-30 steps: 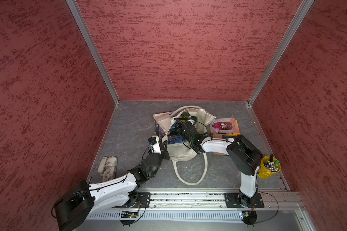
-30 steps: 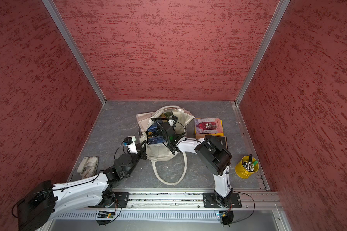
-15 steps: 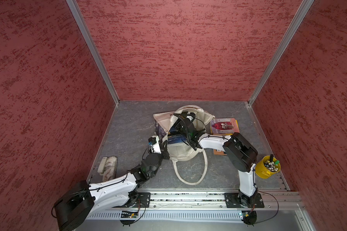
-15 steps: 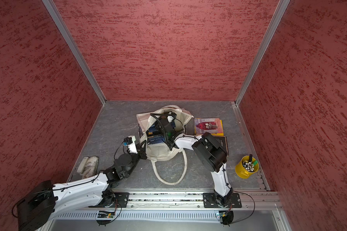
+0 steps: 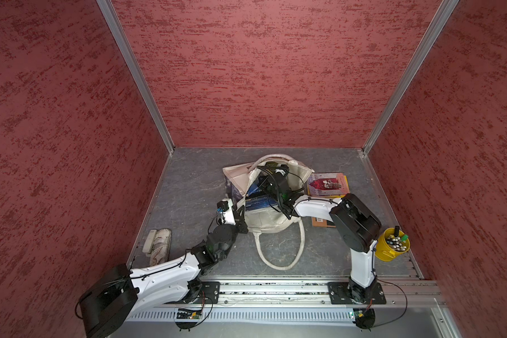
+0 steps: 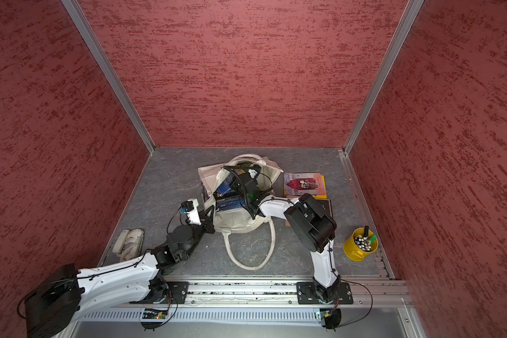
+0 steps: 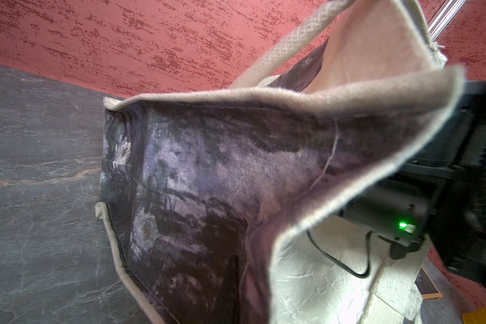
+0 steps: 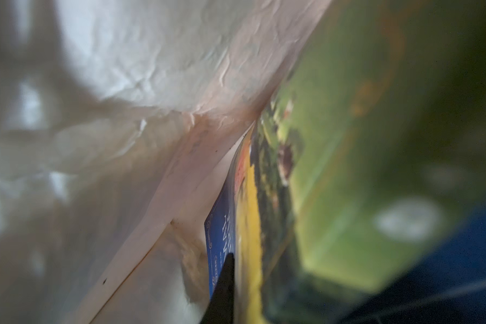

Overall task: Take out the books from the canvas bag
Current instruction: Pick up the book from the canvas bag.

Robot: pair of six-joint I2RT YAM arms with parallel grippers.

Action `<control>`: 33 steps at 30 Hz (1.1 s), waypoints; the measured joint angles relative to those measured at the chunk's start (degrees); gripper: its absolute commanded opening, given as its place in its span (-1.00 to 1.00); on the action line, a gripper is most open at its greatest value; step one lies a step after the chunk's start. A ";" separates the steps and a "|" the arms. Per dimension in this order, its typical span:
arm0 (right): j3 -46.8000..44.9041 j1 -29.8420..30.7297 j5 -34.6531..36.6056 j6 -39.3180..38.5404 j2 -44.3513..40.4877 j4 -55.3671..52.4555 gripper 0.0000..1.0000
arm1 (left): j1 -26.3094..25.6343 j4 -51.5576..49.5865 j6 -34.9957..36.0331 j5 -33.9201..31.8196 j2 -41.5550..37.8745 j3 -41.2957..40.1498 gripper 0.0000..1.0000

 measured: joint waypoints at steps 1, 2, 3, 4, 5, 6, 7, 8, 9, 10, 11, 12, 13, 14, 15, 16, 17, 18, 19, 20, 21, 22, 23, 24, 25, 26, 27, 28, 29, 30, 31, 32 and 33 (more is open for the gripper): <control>-1.16 0.11 -0.09 -0.57 -1.49 -0.33 -1.00 | 0.00 -0.09 -0.09 -0.02 0.00 0.00 -1.00; -2.14 0.20 -0.26 -1.07 -2.82 -0.63 -1.00 | 0.00 -0.13 -0.11 -0.15 0.00 0.00 -1.00; -3.19 0.31 -0.37 -1.66 -4.31 -0.94 -1.00 | 0.00 -0.17 -0.17 -0.22 0.00 0.00 -1.00; -4.28 0.46 -0.50 -2.32 -5.81 -1.27 -1.00 | 0.00 -0.24 -0.24 -0.33 0.00 0.00 -1.00; -4.98 0.52 -0.68 -2.93 -6.91 -1.57 -1.00 | 0.00 -0.28 -0.26 -0.42 0.00 0.00 -1.00; -5.73 0.61 -0.87 -3.82 -8.26 -2.03 -1.00 | 0.00 -0.31 -0.28 -0.46 0.00 0.00 -1.00; -6.25 0.76 -1.18 -4.74 -9.42 -2.51 -1.00 | 0.00 -0.33 -0.28 -0.55 0.00 0.00 -1.00; -6.56 0.94 -1.42 -5.44 -10.21 -2.95 -1.00 | 0.00 -0.35 -0.31 -0.59 0.00 0.00 -1.00; -6.93 1.14 -1.75 -6.47 -11.26 -3.45 -1.00 | 0.00 -0.35 -0.31 -0.63 0.00 0.00 -1.00; -7.39 1.31 -2.12 -7.45 -12.31 -3.89 -1.00 | 0.00 -0.37 -0.31 -0.66 0.00 0.00 -1.00; -7.85 1.38 -2.38 -8.26 -13.25 -4.33 -1.00 | 0.00 -0.39 -0.33 -0.68 0.00 0.00 -1.00; -8.41 1.44 -2.64 -9.18 -14.34 -4.83 -1.00 | 0.00 -0.46 -0.37 -0.74 0.00 0.00 -1.00; -9.01 1.60 -2.97 -10.16 -15.56 -5.55 -1.00 | 0.00 -0.59 -0.52 -0.81 0.00 0.00 -1.00; -9.46 1.66 -3.26 -10.91 -16.50 -6.21 -1.00 | 0.00 -0.74 -0.66 -0.83 0.00 0.00 -1.00; -9.97 1.70 -3.69 -12.07 -17.75 -7.06 -1.00 | 0.00 -0.83 -0.74 -0.85 0.00 0.00 -1.00; -10.38 1.77 -4.17 -13.05 -18.82 -7.87 -1.00 | -0.04 -0.92 -0.81 -0.87 0.00 0.00 -1.00; -10.62 1.86 -4.66 -13.81 -19.71 -8.63 -1.00 | -0.04 -0.98 -0.98 -0.90 0.00 0.02 -1.00; -11.08 1.88 -5.18 -14.86 -20.96 -9.44 -1.00 | -0.04 -1.14 -1.14 -0.92 0.00 0.02 -1.00; -11.63 1.92 -5.57 -15.78 -22.21 -10.03 -1.00 | -0.04 -1.22 -1.25 -1.03 0.00 0.02 -1.00; -12.26 1.95 -5.88 -16.50 -23.28 -10.38 -1.00 | -0.04 -1.25 -1.31 -1.09 0.00 0.02 -1.00; -13.18 1.95 -6.23 -17.40 -24.90 -10.75 -1.00 | -0.04 -1.27 -1.36 -1.22 0.00 0.02 -1.00; -13.90 1.97 -6.47 -18.03 -26.14 -11.23 -1.00 | -0.04 -1.31 -1.36 -1.36 0.00 0.02 -1.00; -14.88 1.97 -6.62 -18.75 -27.87 -11.76 -1.00 | -0.04 -1.42 -1.38 -1.55 0.00 0.02 -1.00; -15.76 1.97 -6.86 -19.39 -29.51 -12.17 -1.00 | -0.04 -1.57 -1.38 -1.68 0.00 0.02 -1.00; -16.50 1.97 -6.99 -19.82 -30.86 -12.55 -1.00 | -0.04 -1.64 -1.38 -1.73 0.00 0.02 -1.00; -17.35 1.97 -7.23 -20.33 -32.44 -12.83 -1.00 | -0.04 -1.66 -1.38 -1.75 0.00 0.02 -1.00; -18.18 1.97 -7.52 -20.90 -34.07 -13.05 -1.00 | -0.04 -1.66 -1.38 -1.84 0.00 0.02 -1.00; -18.64 1.97 -7.80 -21.27 -35.12 -13.07 -1.00 | -0.04 -1.66 -1.40 -1.90 0.00 0.02 -1.00; -19.12 1.97 -8.39 -21.75 -36.37 -13.09 -1.00 | -0.04 -1.68 -1.40 -1.92 0.00 0.02 -1.00; -19.45 1.97 -8.92 -22.12 -37.33 -13.07 -1.00 | -0.04 -1.68 -1.40 -1.95 0.00 0.02 -1.00; -19.69 1.97 -9.51 -22.43 -38.14 -13.03 -1.00 | -0.04 -1.68 -1.40 -1.95 0.00 0.02 -1.00; -19.89 1.97 -10.29 -22.64 -38.95 -12.94 -1.00 | -0.04 -1.68 -1.40 -1.97 0.00 0.02 -1.00; -20.20 1.97 -11.08 -22.88 -39.67 -12.72 -1.00 | -0.04 -1.73 -1.40 -1.97 0.00 0.07 -1.00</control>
